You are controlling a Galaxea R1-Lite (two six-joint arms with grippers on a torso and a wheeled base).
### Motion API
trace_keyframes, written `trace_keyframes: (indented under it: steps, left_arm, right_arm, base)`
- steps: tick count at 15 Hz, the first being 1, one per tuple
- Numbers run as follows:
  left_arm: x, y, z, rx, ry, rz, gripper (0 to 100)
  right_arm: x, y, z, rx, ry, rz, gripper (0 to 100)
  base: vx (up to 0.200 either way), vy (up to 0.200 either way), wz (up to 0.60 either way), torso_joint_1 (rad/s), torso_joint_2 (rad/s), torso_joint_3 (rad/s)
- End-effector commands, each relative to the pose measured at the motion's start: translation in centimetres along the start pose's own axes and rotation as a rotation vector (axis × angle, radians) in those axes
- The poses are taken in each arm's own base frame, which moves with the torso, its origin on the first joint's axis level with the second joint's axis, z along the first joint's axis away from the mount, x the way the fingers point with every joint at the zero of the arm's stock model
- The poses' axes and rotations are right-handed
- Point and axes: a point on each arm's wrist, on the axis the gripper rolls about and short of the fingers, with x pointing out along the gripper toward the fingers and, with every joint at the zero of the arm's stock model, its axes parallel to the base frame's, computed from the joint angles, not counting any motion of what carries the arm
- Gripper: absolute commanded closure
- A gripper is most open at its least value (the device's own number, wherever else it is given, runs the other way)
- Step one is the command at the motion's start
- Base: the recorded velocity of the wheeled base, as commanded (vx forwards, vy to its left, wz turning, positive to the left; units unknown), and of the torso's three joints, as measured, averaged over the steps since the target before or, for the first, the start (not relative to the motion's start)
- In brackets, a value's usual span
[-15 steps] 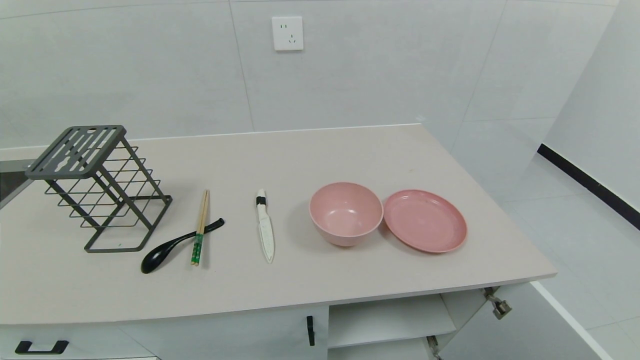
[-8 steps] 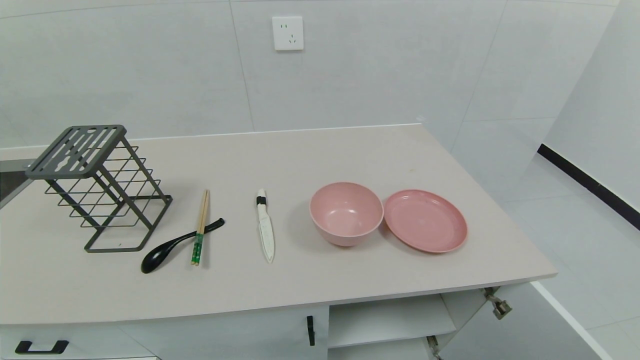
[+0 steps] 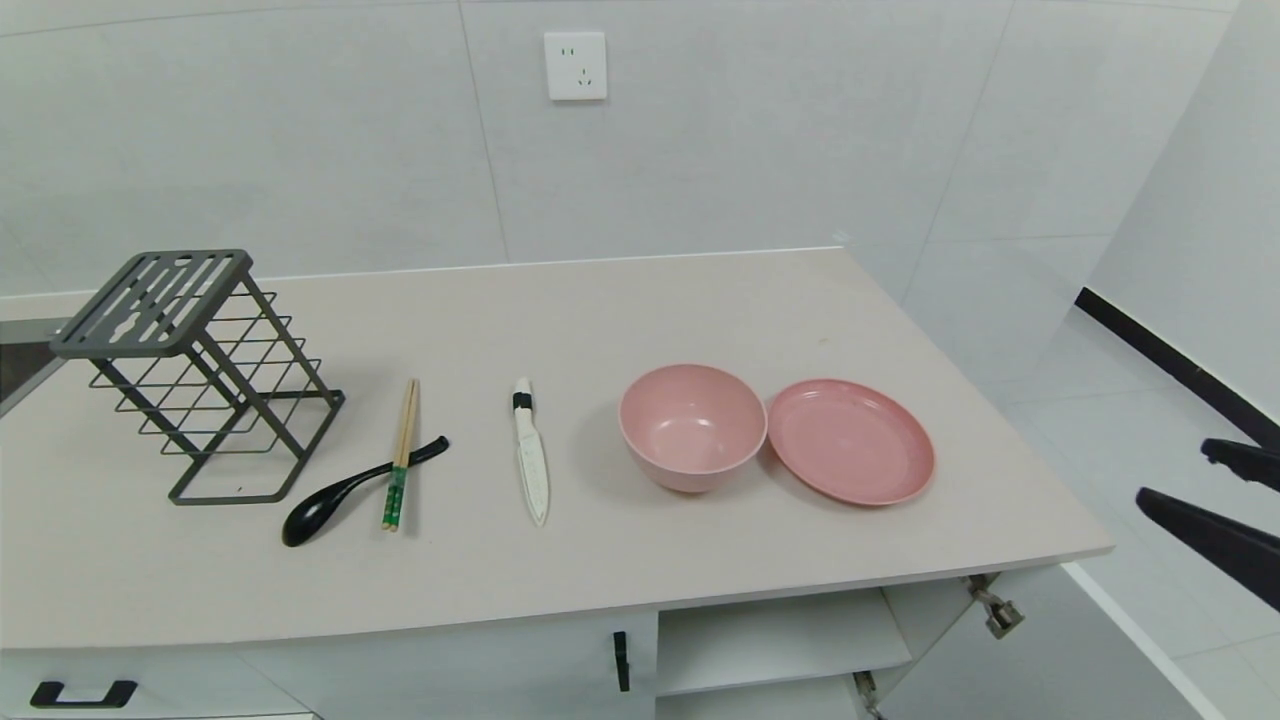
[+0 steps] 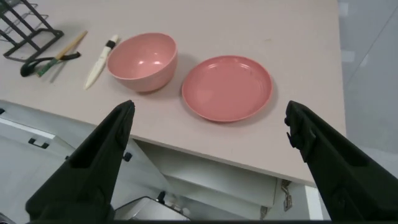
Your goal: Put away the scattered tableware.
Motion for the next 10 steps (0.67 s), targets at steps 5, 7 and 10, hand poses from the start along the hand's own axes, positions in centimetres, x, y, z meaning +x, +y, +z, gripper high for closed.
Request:
trace_keyframes:
  steps: [5,7,10]
  left_arm:
    - [0.0,0.0,0.0,0.000,0.001,0.000,0]
    - [0.0,0.0,0.0,0.000,0.001,0.000,0]
    - [0.0,0.0,0.0,0.000,0.001,0.000,0]
  right_arm:
    - [8.0,-3.8,-1.7,0.033,0.169,-0.029,0]
    - [9.5,-4.1,-1.8,0.030,0.180,-0.032,0]
    - [11.8,-4.9,-1.5,0.032,0.197,-0.043,0]
  base:
    - [0.000,0.000,0.00,0.000,0.00,0.000]
    - [0.000,0.000,0.00,0.000,0.00,0.000]
    - [0.000,0.000,0.00,0.000,0.00,0.000]
